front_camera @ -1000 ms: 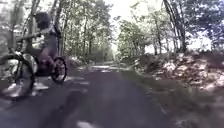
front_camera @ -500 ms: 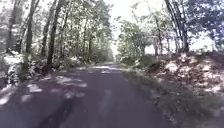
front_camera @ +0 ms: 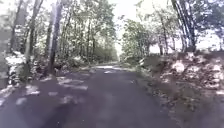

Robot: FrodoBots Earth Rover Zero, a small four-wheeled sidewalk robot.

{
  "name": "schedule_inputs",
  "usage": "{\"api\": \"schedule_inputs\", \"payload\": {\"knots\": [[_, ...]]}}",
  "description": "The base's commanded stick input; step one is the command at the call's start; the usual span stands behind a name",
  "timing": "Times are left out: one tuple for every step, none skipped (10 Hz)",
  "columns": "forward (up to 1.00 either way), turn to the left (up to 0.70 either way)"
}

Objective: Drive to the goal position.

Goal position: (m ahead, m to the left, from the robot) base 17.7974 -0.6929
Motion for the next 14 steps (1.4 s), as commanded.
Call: {"api": "schedule_inputs", "payload": {"knots": [[0.45,0.00],[0.45,0.00],[0.45,0.00],[0.45,0.00],[0.45,0.00],[0.45,0.00],[0.45,0.00],[0.45,0.00],[0.45,0.00],[0.45,0.00],[0.45,0.00],[0.45,0.00],[0.45,0.00],[0.45,0.00]]}}
